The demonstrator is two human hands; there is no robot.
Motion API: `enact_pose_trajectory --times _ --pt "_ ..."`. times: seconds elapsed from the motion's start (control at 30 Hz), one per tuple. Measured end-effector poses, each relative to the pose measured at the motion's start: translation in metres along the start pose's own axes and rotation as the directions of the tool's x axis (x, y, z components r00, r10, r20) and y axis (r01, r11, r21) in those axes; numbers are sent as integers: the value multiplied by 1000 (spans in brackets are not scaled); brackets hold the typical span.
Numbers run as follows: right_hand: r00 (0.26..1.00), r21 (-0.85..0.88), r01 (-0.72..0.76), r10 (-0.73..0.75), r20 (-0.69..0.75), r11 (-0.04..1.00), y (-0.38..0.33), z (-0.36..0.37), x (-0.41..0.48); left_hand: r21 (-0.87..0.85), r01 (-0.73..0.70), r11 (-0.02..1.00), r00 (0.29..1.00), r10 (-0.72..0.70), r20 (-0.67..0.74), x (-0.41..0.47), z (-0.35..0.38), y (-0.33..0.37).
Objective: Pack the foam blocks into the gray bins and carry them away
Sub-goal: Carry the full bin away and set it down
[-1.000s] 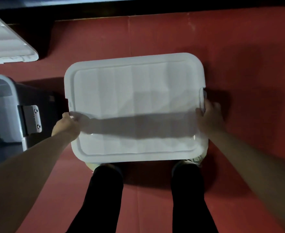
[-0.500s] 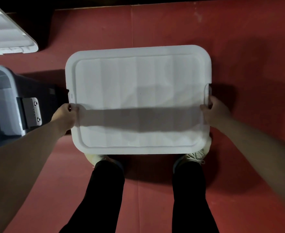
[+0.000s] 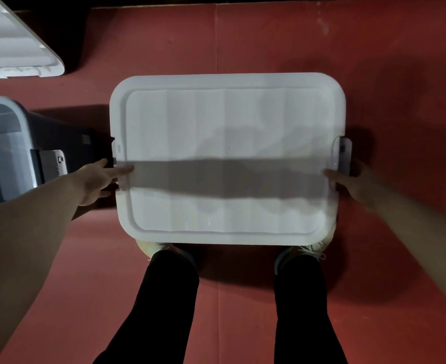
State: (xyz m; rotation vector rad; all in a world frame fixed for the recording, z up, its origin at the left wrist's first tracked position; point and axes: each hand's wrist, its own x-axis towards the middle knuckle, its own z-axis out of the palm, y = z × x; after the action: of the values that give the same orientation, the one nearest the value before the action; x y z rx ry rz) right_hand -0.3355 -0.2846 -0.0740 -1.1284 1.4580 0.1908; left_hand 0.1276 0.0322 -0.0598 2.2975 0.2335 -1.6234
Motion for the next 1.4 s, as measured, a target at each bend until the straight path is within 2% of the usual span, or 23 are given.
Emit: enact_pose_trajectory --times 0.1,0.13,0.23,0.33,0.47,0.57,0.7,0.77,0.83,0.93,1.03,1.17,1.23,1.3,1.37,1.4 --pt "995 -49 -1 -4 -97 999 1 5 -5 137 -105 985 977 129 -172 -4 3 -2" --pt "988 -81 20 -32 -150 996 1 9 -8 134 -130 982 964 157 -217 -4 5 -5" --pt "943 -223 88 -154 -296 971 5 28 -16 -31 -172 985 944 156 -290 -7 21 -16" --pt "907 -258 77 -175 -383 963 11 43 -13 -18 -203 979 917 183 -354 -17 34 -16" --pt "874 -399 16 -207 -440 917 12 53 -7 78 -215 974 876 227 -425 -20 41 -16" --pt "875 -476 -98 -152 -460 874 -8 59 -16 143 -199 970 877 241 -416 -21 42 -15" --pt "895 -573 -325 50 -443 753 -37 71 -27 315 -161 935 919 258 -298 -27 37 -3" --pt "900 -611 -358 87 -427 706 -58 90 -42 356 -147 923 937 245 -247 -31 23 -2" --pt "931 -675 -278 17 -366 684 -77 111 -59 337 -163 927 943 246 -222 -35 15 -1" --pt "984 -719 -34 -103 -146 694 -111 167 -82 197 -177 964 927 231 -297 -45 -3 -5" --pt "993 -658 117 -112 49 744 -146 251 -107 -55 -105 993 887 69 -456 -45 -39 -35" --pt "959 -594 225 -67 276 773 -175 373 -141 -317 54 947 741 -251 -622 -48 -95 -100" --pt "923 -559 228 7 385 797 -177 442 -155 -419 144 897 662 -402 -632 -48 -125 -138" --pt "884 -514 202 71 462 834 -177 499 -171 -560 167 812 613 -530 -586 -41 -148 -171" --pt "858 -486 156 125 498 860 -176 556 -186 -720 143 679 611 -633 -475 -25 -174 -208" --pt "850 -480 92 183 495 872 -174 578 -188 -797 114 594 655 -648 -389 -16 -184 -222"
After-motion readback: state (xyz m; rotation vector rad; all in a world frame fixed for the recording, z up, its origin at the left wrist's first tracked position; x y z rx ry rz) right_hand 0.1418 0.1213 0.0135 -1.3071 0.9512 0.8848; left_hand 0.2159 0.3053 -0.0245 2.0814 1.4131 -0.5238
